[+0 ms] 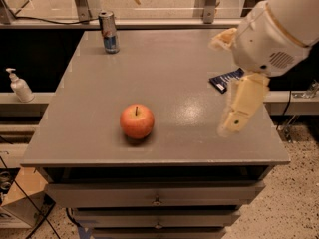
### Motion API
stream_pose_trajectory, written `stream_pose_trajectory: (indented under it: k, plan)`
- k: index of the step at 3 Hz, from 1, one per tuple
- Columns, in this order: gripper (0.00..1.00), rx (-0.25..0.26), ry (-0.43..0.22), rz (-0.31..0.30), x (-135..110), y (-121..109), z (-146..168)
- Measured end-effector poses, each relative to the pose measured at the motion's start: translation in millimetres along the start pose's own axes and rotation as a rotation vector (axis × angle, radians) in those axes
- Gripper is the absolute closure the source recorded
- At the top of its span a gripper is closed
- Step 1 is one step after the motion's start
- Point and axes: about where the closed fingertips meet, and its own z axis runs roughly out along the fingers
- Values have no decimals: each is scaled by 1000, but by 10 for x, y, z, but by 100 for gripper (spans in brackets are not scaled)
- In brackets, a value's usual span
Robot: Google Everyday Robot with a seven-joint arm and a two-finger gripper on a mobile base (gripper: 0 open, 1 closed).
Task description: Pick apple
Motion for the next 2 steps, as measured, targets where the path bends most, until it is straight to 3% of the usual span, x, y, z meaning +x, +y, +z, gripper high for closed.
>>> stream_pose_trajectory:
  k: [1, 2]
  plan:
    - [0, -31, -92, -5, -232, -166, 371]
    - [0, -98, -204, -20, -447, -301, 758]
